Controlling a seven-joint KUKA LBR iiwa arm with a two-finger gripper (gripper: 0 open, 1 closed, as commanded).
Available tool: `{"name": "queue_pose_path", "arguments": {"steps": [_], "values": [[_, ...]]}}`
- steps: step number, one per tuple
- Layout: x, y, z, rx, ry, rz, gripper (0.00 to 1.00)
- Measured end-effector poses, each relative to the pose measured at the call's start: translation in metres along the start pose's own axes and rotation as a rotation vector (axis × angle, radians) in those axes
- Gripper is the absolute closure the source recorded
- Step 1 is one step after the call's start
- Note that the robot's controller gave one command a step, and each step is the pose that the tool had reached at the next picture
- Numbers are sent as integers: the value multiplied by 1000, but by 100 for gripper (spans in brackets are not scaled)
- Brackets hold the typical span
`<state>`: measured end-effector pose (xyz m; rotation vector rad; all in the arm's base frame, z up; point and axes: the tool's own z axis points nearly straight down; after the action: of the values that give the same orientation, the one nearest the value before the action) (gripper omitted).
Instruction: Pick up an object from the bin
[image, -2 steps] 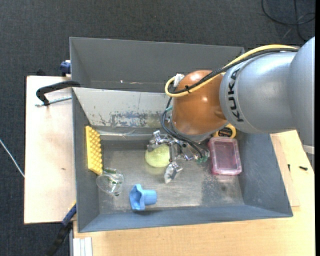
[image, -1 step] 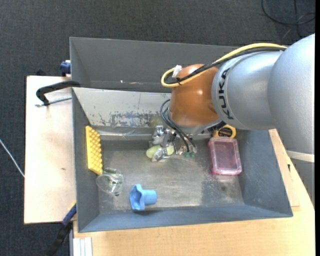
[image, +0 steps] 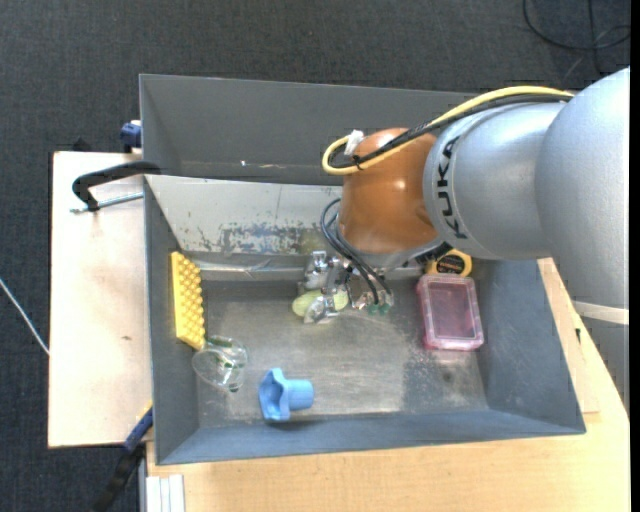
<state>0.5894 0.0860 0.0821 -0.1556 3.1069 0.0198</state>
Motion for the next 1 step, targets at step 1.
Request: {"name": "queue_pose_path", "arguments": {"steps": [1], "values": [[7, -15, -6, 0, 4, -80, 100]]}}
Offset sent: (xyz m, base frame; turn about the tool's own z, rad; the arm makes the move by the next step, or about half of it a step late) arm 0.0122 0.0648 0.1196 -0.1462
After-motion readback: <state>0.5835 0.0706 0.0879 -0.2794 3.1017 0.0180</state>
